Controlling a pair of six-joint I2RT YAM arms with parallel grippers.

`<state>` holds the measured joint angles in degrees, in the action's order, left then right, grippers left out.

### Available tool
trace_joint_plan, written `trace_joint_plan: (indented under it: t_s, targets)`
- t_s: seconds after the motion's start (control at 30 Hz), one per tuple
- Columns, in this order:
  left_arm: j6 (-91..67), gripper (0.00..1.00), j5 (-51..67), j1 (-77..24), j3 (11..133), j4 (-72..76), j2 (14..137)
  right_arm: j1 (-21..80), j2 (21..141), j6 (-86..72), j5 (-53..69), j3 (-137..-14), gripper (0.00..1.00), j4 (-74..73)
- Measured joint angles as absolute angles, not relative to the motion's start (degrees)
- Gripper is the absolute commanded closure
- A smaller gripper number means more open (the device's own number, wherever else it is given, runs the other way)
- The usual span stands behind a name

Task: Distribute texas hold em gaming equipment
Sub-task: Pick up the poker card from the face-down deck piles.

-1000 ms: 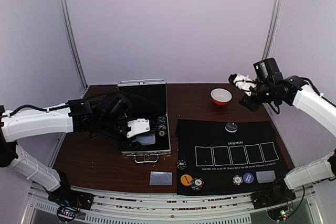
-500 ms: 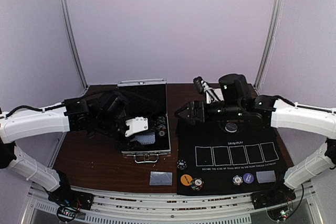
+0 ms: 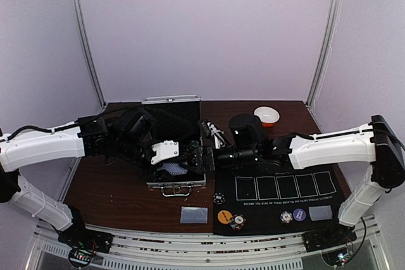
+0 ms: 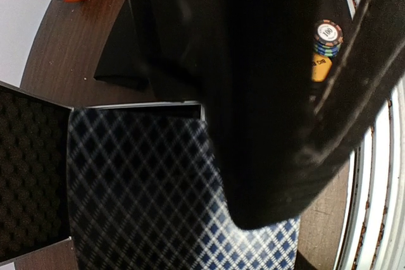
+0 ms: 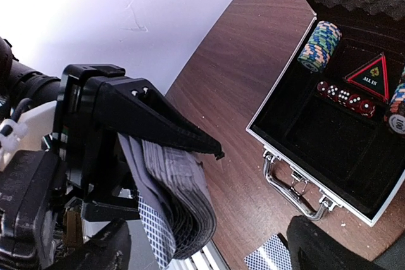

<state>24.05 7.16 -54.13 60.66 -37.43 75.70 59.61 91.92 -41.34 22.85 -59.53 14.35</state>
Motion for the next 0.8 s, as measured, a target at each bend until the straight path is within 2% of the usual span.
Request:
trace_joint_plan:
  t_s: [0.17, 0.47, 0.6, 0.8]
  targets:
    - [24.0, 0.47, 7.5, -54.0, 60.7, -37.5, 75.7, 59.8, 93.2, -40.8, 23.0, -60.7, 0.46, 15.2]
    - [24.0, 0.48, 7.5, -54.0, 60.7, -37.6, 75.7, 59.8, 93.1, -40.4, 23.5, -61.6, 0.77, 14.0]
    - [24.0, 0.48, 7.2, -54.0, 60.7, -37.7, 75.7, 59.7, 93.1, -40.4, 23.6, -62.0, 0.95, 12.9]
    - [24.0, 0.48, 6.5, -54.0, 60.7, -37.8, 75.7, 59.8, 93.1, -40.3, 24.4, -63.5, 1.0, 11.2]
